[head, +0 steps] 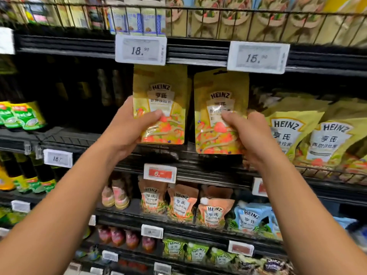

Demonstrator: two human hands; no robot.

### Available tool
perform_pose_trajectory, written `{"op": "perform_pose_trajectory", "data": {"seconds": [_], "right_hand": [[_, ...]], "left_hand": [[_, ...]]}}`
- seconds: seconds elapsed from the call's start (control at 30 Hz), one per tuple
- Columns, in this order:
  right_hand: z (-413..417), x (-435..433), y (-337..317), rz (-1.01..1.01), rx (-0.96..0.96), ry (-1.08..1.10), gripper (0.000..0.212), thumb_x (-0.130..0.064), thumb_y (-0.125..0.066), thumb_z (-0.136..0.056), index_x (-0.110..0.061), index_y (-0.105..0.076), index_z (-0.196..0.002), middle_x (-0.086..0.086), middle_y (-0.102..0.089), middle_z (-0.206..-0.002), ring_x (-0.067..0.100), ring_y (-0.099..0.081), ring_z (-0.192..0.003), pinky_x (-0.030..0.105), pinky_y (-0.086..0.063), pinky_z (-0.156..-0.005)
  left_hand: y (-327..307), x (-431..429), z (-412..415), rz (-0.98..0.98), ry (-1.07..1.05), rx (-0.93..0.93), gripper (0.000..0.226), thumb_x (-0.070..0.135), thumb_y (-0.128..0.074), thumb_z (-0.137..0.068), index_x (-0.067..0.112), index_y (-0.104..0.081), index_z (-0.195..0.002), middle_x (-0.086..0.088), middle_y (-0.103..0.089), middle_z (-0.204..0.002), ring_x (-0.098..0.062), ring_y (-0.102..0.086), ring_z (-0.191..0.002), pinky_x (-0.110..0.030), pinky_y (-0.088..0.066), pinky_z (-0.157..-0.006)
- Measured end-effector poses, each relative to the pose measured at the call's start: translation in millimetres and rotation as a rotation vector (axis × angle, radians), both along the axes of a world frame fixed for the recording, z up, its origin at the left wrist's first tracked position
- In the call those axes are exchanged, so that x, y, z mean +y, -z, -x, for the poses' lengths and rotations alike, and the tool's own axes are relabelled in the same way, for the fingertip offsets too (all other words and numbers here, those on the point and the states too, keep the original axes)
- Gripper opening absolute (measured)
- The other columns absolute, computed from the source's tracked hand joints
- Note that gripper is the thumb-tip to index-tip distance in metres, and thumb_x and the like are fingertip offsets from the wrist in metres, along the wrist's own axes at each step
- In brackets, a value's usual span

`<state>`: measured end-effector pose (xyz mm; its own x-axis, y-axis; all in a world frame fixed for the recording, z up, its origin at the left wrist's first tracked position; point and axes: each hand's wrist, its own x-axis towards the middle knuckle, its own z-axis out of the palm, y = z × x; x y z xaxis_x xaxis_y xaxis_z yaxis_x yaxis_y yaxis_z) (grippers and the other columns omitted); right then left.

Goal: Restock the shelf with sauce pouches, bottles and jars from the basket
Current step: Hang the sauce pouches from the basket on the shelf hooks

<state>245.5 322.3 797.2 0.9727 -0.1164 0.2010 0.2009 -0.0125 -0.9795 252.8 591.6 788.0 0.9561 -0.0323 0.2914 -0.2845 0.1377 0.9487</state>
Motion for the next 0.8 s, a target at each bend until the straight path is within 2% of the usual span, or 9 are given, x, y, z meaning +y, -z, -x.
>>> {"op": "perform_pose_trajectory", "data": {"seconds": [0.13, 0.23, 0.33, 0.4, 0.43, 0.5, 0.63, 0.73, 0.8], "right_hand": [[-16.9, 5.0, -9.9, 0.033, 0.012, 0.163, 0.059, -0.033, -0.081, -0.078, -0.005, -0.053, -0.122, 0.003, -0.073, -0.096, 0.010, -0.074, -0.073, 0.023, -0.056, -0.055], [-26.9, 5.3, -12.3, 0.096, -0.022, 0.202, 0.050, -0.023, -0.079, -0.081, -0.002, -0.059, -0.122, -0.001, -0.071, -0.092, -0.003, -0.068, -0.059, 0.011, -0.047, -0.044], [-35.0, 7.3, -9.4, 0.145, 0.038, 0.223, 0.048, -0.023, -0.080, -0.078, -0.010, -0.063, -0.120, 0.001, -0.073, -0.102, 0.011, -0.072, -0.079, 0.024, -0.060, -0.064], [-40.3, 8.7, -4.7, 0.165, 0.047, 0.230, 0.021, -0.020, -0.079, -0.078, -0.020, -0.069, -0.096, -0.001, -0.075, -0.098, 0.010, -0.073, -0.075, 0.026, -0.060, -0.066], [-43.5, 9.3, -2.3, 0.155, 0.031, 0.216, 0.015, -0.016, -0.079, -0.079, -0.022, -0.068, -0.088, -0.005, -0.075, -0.096, 0.005, -0.072, -0.070, 0.021, -0.059, -0.060], [-47.8, 12.5, 0.2, 0.120, 0.024, 0.211, 0.017, -0.014, -0.080, -0.080, -0.021, -0.070, -0.091, -0.008, -0.076, -0.095, 0.003, -0.073, -0.071, 0.019, -0.058, -0.058], [-54.7, 16.3, -1.1, 0.050, 0.120, 0.234, 0.038, -0.016, -0.078, -0.083, -0.012, -0.068, -0.119, 0.002, -0.074, -0.110, 0.021, -0.072, -0.099, 0.041, -0.059, -0.090], [-54.9, 15.8, 0.1, 0.045, 0.106, 0.180, 0.025, -0.011, -0.080, -0.081, -0.017, -0.072, -0.104, -0.004, -0.077, -0.098, 0.016, -0.074, -0.095, 0.027, -0.060, -0.075], [-52.8, 17.6, 1.4, 0.063, 0.085, 0.158, 0.025, -0.016, -0.086, -0.075, -0.022, -0.071, -0.094, -0.011, -0.077, -0.086, 0.008, -0.074, -0.085, 0.022, -0.057, -0.068]], "left_hand": [[-6.4, 4.5, -29.8, -0.012, -0.079, 0.066, 0.054, 0.024, -0.078, -0.070, 0.015, -0.055, -0.118, -0.003, -0.078, -0.097, -0.024, -0.076, -0.090, -0.035, -0.060, -0.065], [-8.9, 8.8, -47.1, -0.114, -0.121, 0.087, 0.048, 0.025, -0.079, -0.068, 0.013, -0.066, -0.113, -0.006, -0.078, -0.097, -0.021, -0.076, -0.085, -0.033, -0.059, -0.065], [-8.5, 11.9, -56.1, -0.244, -0.144, 0.019, 0.016, 0.018, -0.079, -0.068, 0.029, -0.079, -0.080, 0.006, -0.078, -0.081, -0.010, -0.075, -0.075, -0.022, -0.056, -0.057], [-6.6, 15.2, -62.8, -0.306, -0.177, 0.039, 0.014, 0.016, -0.085, -0.066, 0.028, -0.078, -0.070, 0.009, -0.077, -0.074, -0.006, -0.074, -0.070, -0.020, -0.055, -0.056], [-6.6, 16.6, -65.1, -0.331, -0.196, 0.067, 0.014, 0.018, -0.089, -0.063, 0.023, -0.077, -0.069, 0.009, -0.077, -0.074, -0.006, -0.074, -0.071, -0.022, -0.055, -0.061], [-5.7, 17.5, -68.6, -0.374, -0.185, 0.091, 0.027, 0.022, -0.093, -0.056, 0.022, -0.075, -0.075, 0.010, -0.077, -0.075, -0.005, -0.074, -0.074, -0.024, -0.056, -0.068], [-5.1, 11.5, -73.6, -0.391, -0.098, -0.008, 0.042, 0.007, -0.093, -0.057, 0.029, -0.069, -0.084, 0.024, -0.072, -0.068, 0.014, -0.065, -0.064, -0.004, -0.047, -0.052], [-7.6, 11.2, -81.2, -0.506, -0.017, -0.054, 0.062, 0.007, -0.095, -0.057, 0.027, -0.068, -0.109, 0.015, -0.075, -0.095, 0.010, -0.069, -0.081, -0.009, -0.054, -0.063], [-4.4, 13.4, -86.5, -0.540, 0.004, -0.055, 0.064, 0.006, -0.093, -0.059, 0.027, -0.065, -0.113, 0.011, -0.073, -0.103, 0.002, -0.071, -0.088, -0.022, -0.059, -0.078]]}}
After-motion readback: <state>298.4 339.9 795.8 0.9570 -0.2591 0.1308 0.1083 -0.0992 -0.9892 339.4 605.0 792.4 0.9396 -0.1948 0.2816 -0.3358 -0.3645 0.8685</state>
